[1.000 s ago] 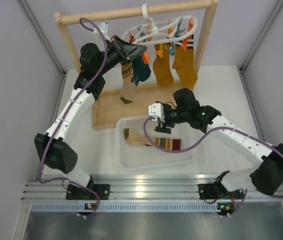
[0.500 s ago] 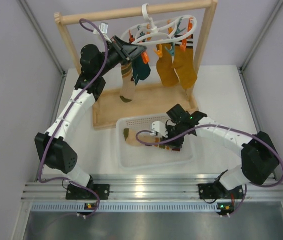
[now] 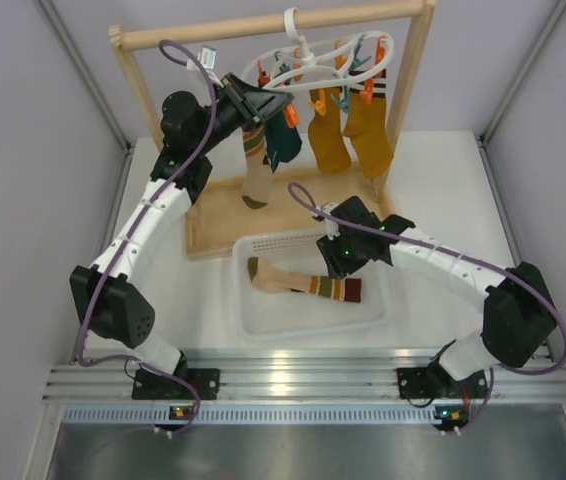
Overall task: Clip the socks to the hanger
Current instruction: Pick up the sock from the bin.
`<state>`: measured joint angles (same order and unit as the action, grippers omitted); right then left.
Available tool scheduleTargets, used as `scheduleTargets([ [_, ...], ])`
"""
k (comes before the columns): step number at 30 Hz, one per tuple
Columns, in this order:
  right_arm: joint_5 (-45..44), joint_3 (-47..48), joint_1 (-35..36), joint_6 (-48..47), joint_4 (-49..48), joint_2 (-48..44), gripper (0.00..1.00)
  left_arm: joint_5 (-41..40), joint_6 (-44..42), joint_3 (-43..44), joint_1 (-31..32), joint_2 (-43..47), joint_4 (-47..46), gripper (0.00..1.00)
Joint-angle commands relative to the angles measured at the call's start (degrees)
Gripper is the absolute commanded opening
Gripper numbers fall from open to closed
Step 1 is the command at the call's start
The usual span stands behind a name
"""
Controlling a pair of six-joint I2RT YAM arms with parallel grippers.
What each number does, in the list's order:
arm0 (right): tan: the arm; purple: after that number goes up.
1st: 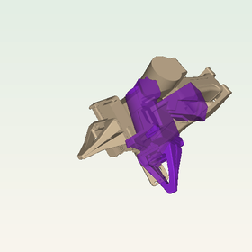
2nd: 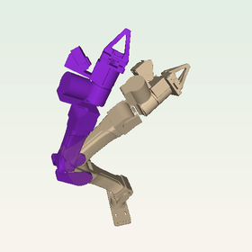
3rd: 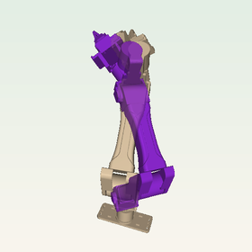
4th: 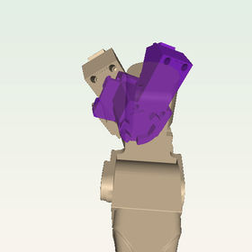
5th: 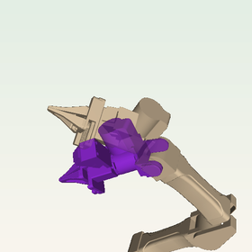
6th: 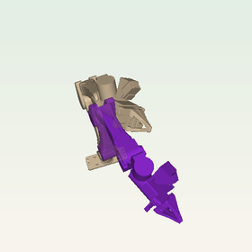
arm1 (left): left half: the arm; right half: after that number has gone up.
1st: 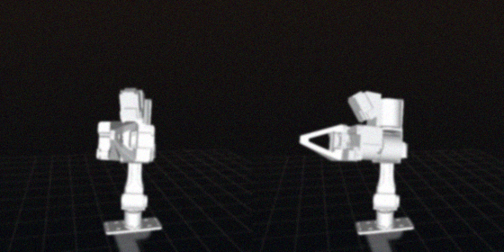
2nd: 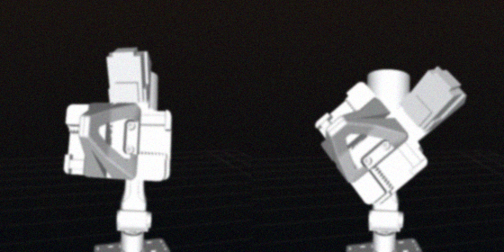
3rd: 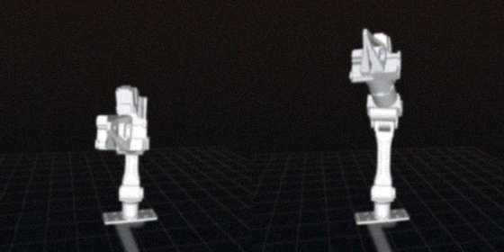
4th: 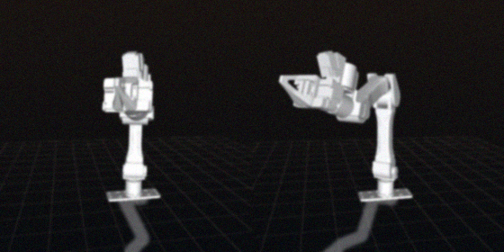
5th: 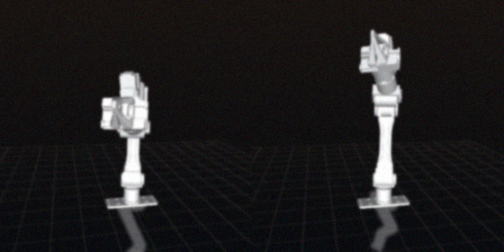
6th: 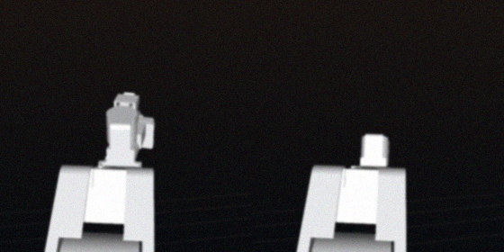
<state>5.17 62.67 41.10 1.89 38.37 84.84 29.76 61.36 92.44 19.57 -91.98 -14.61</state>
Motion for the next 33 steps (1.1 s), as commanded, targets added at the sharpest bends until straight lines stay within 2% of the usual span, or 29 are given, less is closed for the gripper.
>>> scheduleTargets([
  [1, -5.0, 1.2, -0.1, 15.7, -1.8, -0.5, 0.44, -0.5, -0.7, -0.9, 0.0, 1.8, -1.5, 0.0],
  [5, -8.0, -0.5, -0.4, 23.2, -0.6, 0.8, 0.46, -0.8, -1.3, -0.9, -0.1, 2.5, -0.8, 0.0],
  [11, -6.3, 0.8, -1.2, 30.1, 3.4, 5.8, 0.46, -1.5, -1.9, -1.1, -0.3, 3.0, -0.1, 0.0],
  [18, -5.6, 0.1, -1.3, 33.3, 6.3, 10.3, 0.44, -2.2, -2.8, -1.4, -0.8, 3.9, 1.2, 0.0],
  [26, -11.3, -0.3, -1.3, 31.8, 5.0, 18.2, 0.45, -2.5, -2.8, -2.4, -1.5, 4.4, 1.3, 0.0],
  [30, -11.9, 0.7, -0.9, 30.2, 3.5, 20.4, 0.38, -2.5, -2.7, -2.4, -1.6, 4.4, 1.3, 0.0],
  [32, -11.2, 0.7, -0.1, 29.1, 2.9, 21.1, 0.3, -2.2, -2.6, -2.5, -1.6, 4.3, 1.0, 0.0],
  [33, -11.5, 0.8, 0.3, 28.8, 2.9, 21.0, 0.2, -2.2, -2.4, -2.5, -1.6, 4.3, 0.8, 0.0],
])
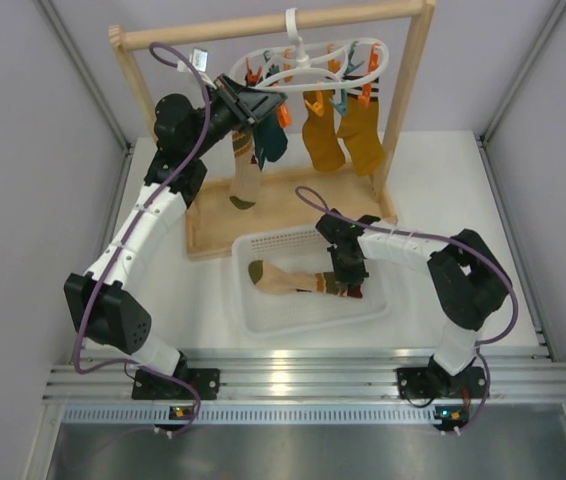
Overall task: Clip the socks to the hanger
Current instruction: Pick up the sock from the bin.
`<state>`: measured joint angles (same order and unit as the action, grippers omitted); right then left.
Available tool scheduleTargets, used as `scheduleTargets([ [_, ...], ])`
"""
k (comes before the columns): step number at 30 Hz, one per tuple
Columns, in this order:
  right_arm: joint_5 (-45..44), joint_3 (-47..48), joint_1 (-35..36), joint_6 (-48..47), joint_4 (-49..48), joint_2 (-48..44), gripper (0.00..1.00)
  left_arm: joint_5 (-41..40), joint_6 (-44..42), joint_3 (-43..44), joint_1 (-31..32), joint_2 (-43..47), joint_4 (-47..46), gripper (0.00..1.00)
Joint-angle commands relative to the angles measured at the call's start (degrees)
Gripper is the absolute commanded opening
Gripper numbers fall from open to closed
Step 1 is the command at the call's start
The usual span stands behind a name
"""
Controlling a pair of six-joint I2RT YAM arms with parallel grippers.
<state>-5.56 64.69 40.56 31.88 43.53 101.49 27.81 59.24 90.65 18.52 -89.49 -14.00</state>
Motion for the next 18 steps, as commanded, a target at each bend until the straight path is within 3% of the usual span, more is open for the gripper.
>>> scheduleTargets([
  [1, -1.7, -1.2, 1.4, -2.1, -2.7, 4.4, 0.15, -0.2, -0.2, -0.7, -0.5, 1.7, 0.1, 0.0],
  [3, -3.2, -0.9, 1.8, -2.7, -2.7, 4.2, 0.01, -0.1, -0.2, -0.9, -0.6, 1.8, -0.1, 0.0],
  [9, -5.2, 0.1, 2.3, -8.6, -3.1, -2.3, 0.0, 0.7, 0.0, -2.0, -0.7, 2.2, -0.3, 0.0],
  [15, -5.9, 0.8, 3.6, -27.1, -9.8, -16.4, 0.0, 1.7, -0.4, -3.5, -0.7, 2.8, -0.6, 0.0],
  [18, -3.6, 0.7, 4.9, -42.8, -13.8, -23.3, 0.0, 2.5, -1.3, -3.8, -0.7, 2.8, -0.6, 0.0],
])
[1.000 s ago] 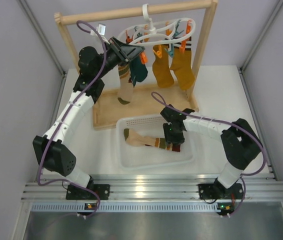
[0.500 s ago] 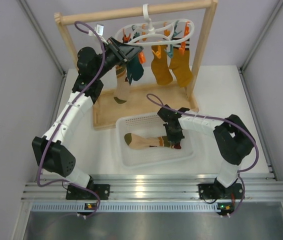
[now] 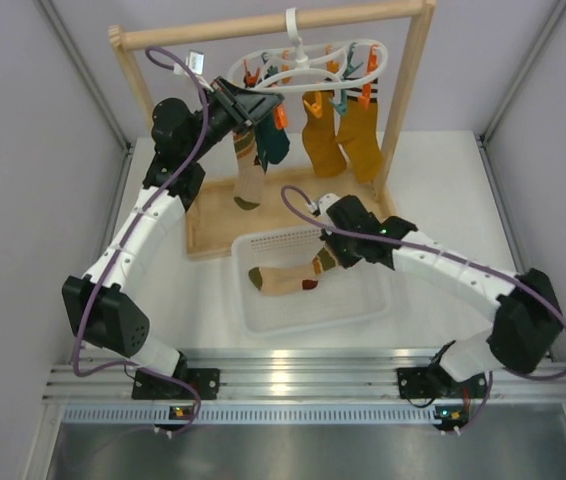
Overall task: Clip the socks to the hanger
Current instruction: Pick up the sock from the bin, then clamp the sock onto the hanger.
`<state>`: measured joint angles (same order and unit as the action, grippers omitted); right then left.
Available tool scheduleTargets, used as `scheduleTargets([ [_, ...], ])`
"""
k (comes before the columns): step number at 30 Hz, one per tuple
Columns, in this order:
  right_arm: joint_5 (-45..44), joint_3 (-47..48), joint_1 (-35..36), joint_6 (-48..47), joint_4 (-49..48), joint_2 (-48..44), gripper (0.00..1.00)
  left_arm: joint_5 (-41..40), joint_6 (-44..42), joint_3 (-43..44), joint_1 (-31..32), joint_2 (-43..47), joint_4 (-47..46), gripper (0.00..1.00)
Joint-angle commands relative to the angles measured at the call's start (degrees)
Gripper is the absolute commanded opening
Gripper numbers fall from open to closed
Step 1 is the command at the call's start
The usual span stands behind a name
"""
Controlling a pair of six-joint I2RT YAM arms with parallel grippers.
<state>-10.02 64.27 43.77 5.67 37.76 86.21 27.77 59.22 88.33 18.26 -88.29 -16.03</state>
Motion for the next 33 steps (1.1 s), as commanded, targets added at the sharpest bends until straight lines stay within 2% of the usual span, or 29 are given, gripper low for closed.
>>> scheduleTargets([
  [1, 5.8, 0.8, 1.7, -24.3, -8.5, -10.1, 0.0, 3.2, -1.6, -1.5, -0.4, 1.4, 1.4, 0.0],
  [3, 9.2, -0.9, 2.0, -31.1, -9.6, -16.1, 0.0, 3.9, -2.4, -1.6, -0.4, 1.2, 1.4, 0.0],
  [4, 9.7, -1.4, 3.4, -37.9, -10.2, -17.8, 0.0, 4.3, -2.6, -1.7, -0.4, 1.2, 1.4, 0.0],
  [6, 8.7, -3.4, 5.1, -45.1, -11.3, -22.0, 0.0, 4.9, -3.1, -1.7, -0.4, 1.2, 1.3, 0.0],
  [7, 7.0, -4.6, 6.0, -53.1, -12.3, -23.4, 0.0, 5.2, -3.2, -1.7, -0.4, 1.3, 1.3, 0.0],
  [9, 4.8, -10.4, 6.4, -62.1, -19.9, -28.4, 0.0, 6.1, -3.6, -1.8, -0.4, 1.3, 1.2, 0.0],
  [10, 3.6, -12.7, 6.5, -70.9, -23.8, -29.9, 0.0, 6.3, -3.5, -1.8, -0.4, 1.5, 1.1, 0.0],
  [13, 5.5, -19.5, 5.8, -86.6, -36.4, -33.3, 0.0, 7.6, -3.3, -2.1, -0.4, 1.5, 0.9, 0.0],
  [16, 9.7, -21.6, 4.4, -94.2, -45.1, -32.9, 0.0, 8.7, -3.0, -2.6, -0.4, 1.5, 0.0, 0.0],
  [22, 18.2, -19.9, 2.4, -103.4, -59.6, -27.6, 0.0, 11.5, -1.6, -3.1, -0.4, 1.0, -1.7, 0.0],
  [33, 33.0, -15.7, -3.2, -114.4, -80.8, -14.8, 0.0, 14.9, 0.7, -2.6, -0.4, -0.2, -3.7, 0.0],
])
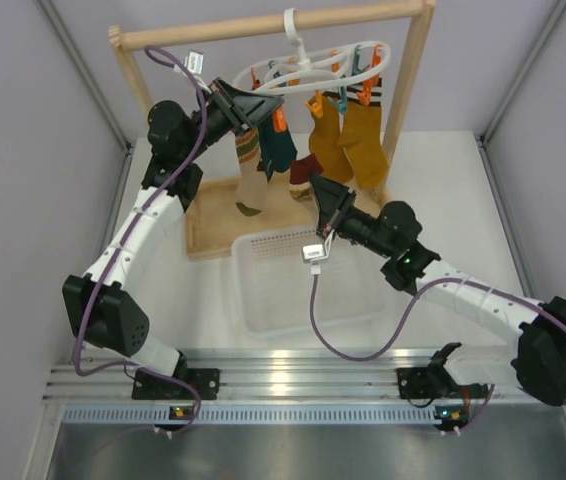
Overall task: Clip the socks to the hanger
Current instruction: Clamp the sock onto the hanger.
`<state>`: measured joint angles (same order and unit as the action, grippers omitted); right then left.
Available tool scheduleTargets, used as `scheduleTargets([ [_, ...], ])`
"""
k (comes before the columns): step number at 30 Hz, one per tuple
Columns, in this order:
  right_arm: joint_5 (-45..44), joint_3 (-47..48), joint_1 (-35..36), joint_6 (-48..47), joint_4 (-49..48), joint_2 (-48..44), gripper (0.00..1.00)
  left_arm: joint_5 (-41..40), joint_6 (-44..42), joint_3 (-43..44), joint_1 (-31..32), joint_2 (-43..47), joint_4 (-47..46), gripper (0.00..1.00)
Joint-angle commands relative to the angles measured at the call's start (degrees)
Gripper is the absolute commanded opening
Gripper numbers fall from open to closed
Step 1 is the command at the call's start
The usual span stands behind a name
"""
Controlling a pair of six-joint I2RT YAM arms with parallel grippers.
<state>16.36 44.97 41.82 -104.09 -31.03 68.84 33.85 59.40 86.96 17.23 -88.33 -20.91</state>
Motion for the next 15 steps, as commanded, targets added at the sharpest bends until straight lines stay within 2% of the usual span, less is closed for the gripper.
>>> scheduleTargets([
  [1, 8.4, 4.1, -1.9, -4.7, -14.0, 3.6, 0.0, 9.0, 0.5, -1.2, 0.6, -0.3, 1.0, 0.0],
  [7, 12.9, 7.4, -2.9, -4.2, -28.9, 11.5, 0.0, 10.4, 1.2, -1.5, 0.6, -0.8, -0.3, 0.0],
  [15, 13.7, 11.2, -3.2, -5.3, -32.3, 16.7, 0.0, 11.8, 2.0, -2.1, 0.6, -1.0, -1.7, 0.0],
])
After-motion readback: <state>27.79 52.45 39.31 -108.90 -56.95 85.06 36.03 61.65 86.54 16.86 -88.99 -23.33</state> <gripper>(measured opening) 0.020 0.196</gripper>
